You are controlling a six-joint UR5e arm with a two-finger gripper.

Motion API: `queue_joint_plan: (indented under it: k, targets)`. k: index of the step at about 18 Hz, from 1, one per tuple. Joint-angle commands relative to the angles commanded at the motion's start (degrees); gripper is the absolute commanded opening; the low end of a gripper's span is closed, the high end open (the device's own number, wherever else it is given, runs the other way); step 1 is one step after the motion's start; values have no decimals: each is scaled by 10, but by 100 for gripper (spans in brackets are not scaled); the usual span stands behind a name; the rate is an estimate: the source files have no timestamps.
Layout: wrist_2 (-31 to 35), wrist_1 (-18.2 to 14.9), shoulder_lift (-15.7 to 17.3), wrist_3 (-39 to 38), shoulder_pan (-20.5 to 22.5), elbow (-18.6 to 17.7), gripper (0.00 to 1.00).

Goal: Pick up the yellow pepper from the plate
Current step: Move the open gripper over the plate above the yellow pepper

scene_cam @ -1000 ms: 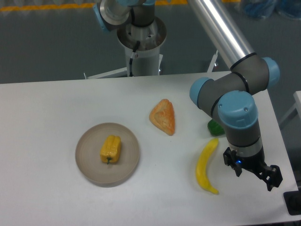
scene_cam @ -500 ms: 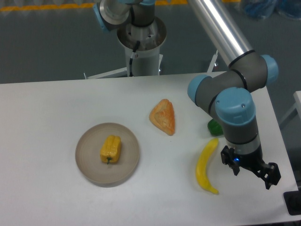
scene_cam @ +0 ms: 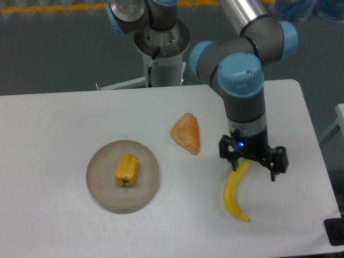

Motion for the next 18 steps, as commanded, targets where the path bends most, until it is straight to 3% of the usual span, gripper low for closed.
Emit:
queue_joint_plan:
  k: [6, 10, 15, 18]
  targets:
    - [-79, -4, 63, -92, -23, -100, 100]
    - [-96, 3, 61, -157, -70, -134, 100]
    - [-92, 96, 57, -188, -109, -200, 100]
    - [-88, 113, 53, -190, -127, -220, 100]
